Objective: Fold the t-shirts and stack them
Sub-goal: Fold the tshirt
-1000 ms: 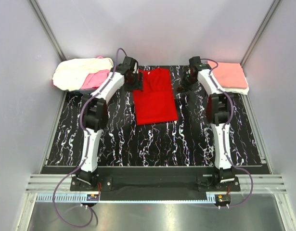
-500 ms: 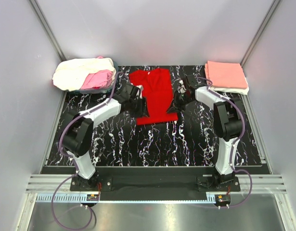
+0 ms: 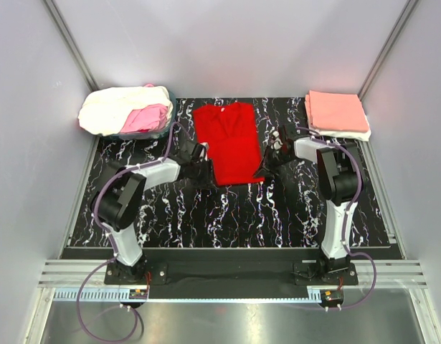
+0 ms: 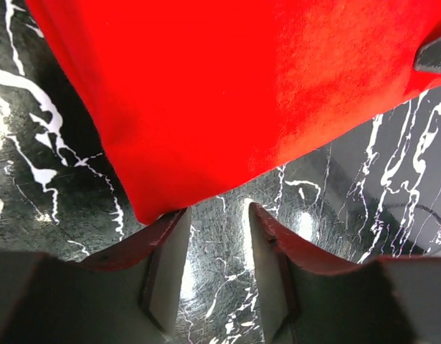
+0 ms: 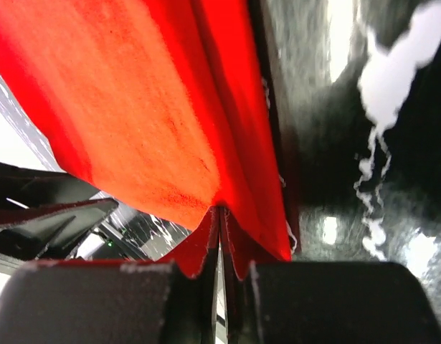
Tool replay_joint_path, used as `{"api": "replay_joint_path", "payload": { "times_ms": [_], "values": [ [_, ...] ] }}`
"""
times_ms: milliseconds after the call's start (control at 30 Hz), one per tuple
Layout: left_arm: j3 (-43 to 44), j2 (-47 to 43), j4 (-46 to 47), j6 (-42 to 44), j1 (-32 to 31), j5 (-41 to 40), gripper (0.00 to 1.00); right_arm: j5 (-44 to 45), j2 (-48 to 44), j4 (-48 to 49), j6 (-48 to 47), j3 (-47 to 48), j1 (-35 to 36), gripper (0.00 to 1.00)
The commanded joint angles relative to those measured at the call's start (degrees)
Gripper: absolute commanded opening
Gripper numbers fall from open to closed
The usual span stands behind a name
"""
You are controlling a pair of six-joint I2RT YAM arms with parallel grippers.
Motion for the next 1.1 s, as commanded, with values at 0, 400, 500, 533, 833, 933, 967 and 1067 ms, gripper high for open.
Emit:
{"api": "replay_joint_path", "payload": {
  "times_ms": [0, 400, 500, 533, 833, 933, 967, 1067],
  "values": [
    [-2.7, -3.1, 0.1, 0.6, 0.0, -0.1, 0.43, 2.1, -3.4, 0.4, -1.6, -3.7, 0.4, 0.07],
    [3.3, -9.3, -4.9, 0.9, -0.6, -3.3, 0.41, 5.6, -9.3, -4.8, -3.0, -8.4, 0.4, 0.12],
    [1.8, -7.5, -3.3, -0.3, -2.8, -3.9, 0.40, 4.9, -10.0, -5.9, -3.5, -7.3, 0.5, 0.15],
    [1.3, -7.6, -3.1, -0.6, -4.0, -4.4, 0.40, 4.9, -10.6, -6.3, -3.8, -7.2, 0.4, 0.15],
    [-4.4, -5.3, -0.5, -1.7, -5.7, -7.5, 0.39, 3.3, -14.1, -10.9, -6.2, -1.3, 0.4, 0.17],
    [-5.8, -5.5, -0.2, -1.7, -5.7, -8.1, 0.38, 4.4, -13.2, -11.9, -7.4, -0.5, 0.1, 0.17],
    [-5.9, -5.8, -0.3, -1.7, -5.7, -8.1, 0.38, 4.4, -12.8, -11.9, -7.5, -0.5, 0.1, 0.17],
    [-4.3, -8.4, -1.9, -1.8, -6.2, -8.2, 0.37, 3.7, -12.2, -11.6, -7.6, -1.0, -0.1, 0.17]
  ]
}}
